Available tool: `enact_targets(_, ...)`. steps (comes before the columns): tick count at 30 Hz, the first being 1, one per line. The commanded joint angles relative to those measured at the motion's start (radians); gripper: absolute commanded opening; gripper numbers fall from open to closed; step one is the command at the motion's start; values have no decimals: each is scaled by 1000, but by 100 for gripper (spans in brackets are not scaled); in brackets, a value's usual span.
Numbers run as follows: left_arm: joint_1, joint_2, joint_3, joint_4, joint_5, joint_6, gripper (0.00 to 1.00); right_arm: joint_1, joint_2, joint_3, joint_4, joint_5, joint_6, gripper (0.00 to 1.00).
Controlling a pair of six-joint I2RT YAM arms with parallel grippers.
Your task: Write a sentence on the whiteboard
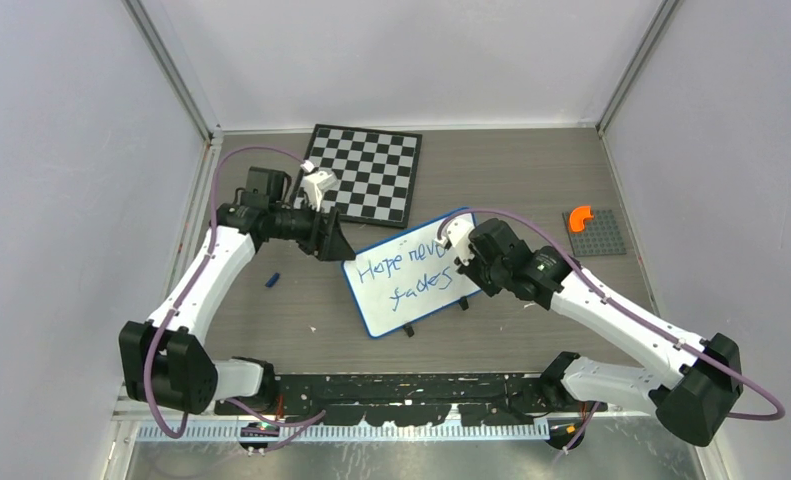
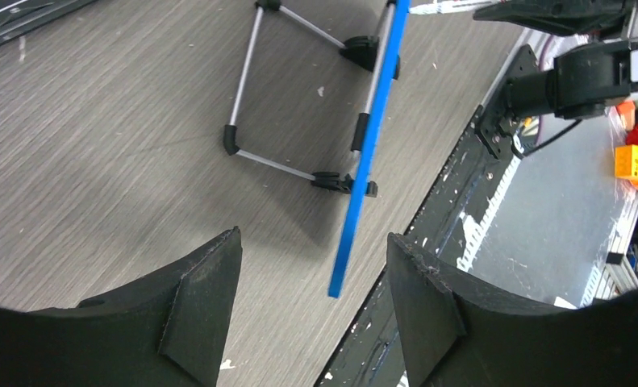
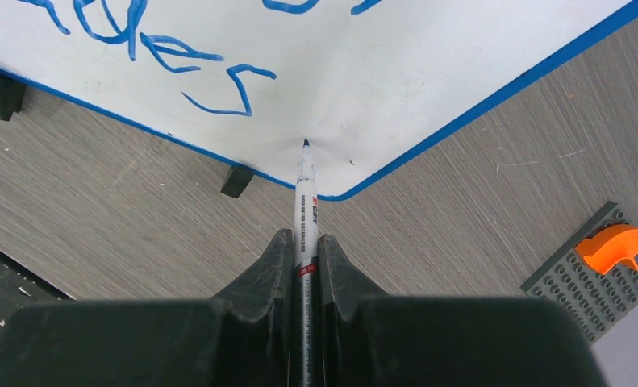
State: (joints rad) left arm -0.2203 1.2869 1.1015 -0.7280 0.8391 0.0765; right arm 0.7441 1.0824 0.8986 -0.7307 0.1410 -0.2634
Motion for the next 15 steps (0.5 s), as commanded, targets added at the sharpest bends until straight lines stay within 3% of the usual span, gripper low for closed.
enact_targets(1, 36, 3, -9, 42, -34, -24, 67, -3, 10, -10, 50, 43, -8, 0)
enact_targets(10, 73, -15, -4, 34, -43, -28, 67, -2, 46, -8, 41, 54, -20, 0)
enact_targets(15, 122, -33, 42, -23, -28, -6, 67, -3, -20, 69, -51, -45, -19, 0)
